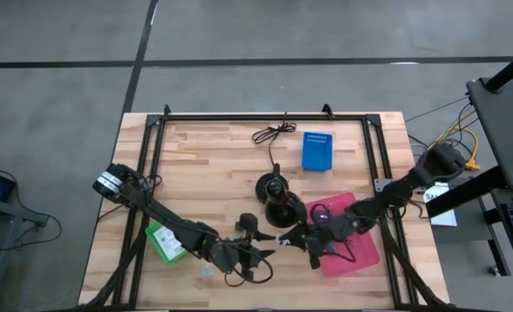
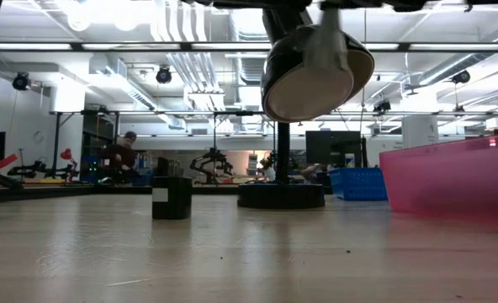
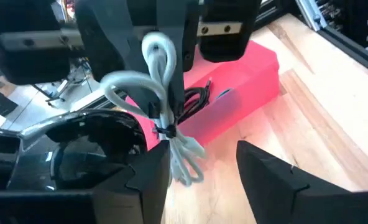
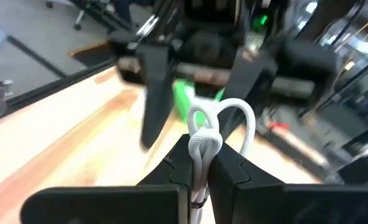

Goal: Pick and place items into bin
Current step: Put the white charger cable into the red bin

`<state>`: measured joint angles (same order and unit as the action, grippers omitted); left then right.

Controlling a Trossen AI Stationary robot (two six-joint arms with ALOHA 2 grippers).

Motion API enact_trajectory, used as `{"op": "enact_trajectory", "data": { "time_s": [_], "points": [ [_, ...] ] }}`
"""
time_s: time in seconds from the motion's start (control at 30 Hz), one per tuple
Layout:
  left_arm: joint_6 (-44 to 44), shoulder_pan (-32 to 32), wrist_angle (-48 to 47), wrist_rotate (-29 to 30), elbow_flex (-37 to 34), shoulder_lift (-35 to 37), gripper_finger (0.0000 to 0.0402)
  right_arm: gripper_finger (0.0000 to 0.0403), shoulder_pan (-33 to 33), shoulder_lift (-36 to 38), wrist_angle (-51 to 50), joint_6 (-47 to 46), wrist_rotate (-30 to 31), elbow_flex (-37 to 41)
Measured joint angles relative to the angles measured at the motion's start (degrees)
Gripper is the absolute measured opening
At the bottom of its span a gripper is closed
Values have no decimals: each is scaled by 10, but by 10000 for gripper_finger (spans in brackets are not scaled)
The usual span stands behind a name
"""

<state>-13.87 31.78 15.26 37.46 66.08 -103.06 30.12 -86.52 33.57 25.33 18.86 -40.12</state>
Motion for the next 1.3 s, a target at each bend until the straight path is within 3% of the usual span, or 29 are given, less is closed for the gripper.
{"op": "enact_trajectory", "data": {
  "time_s": [0.17,0.4,0.6,0.9,1.3],
  "points": [
    [0,5,-15,1,0,5,173,14,28,43,-137,-49,33,1],
    [1,17,-24,6,0,9,174,13,85,81,-269,-159,243,13],
    [1,23,-33,10,0,11,174,13,130,116,-339,-262,352,28],
    [2,24,-43,36,0,11,174,13,174,150,-504,-446,372,45],
    [1,24,-48,36,0,11,173,25,180,141,-634,-617,349,53]
  ]
}}
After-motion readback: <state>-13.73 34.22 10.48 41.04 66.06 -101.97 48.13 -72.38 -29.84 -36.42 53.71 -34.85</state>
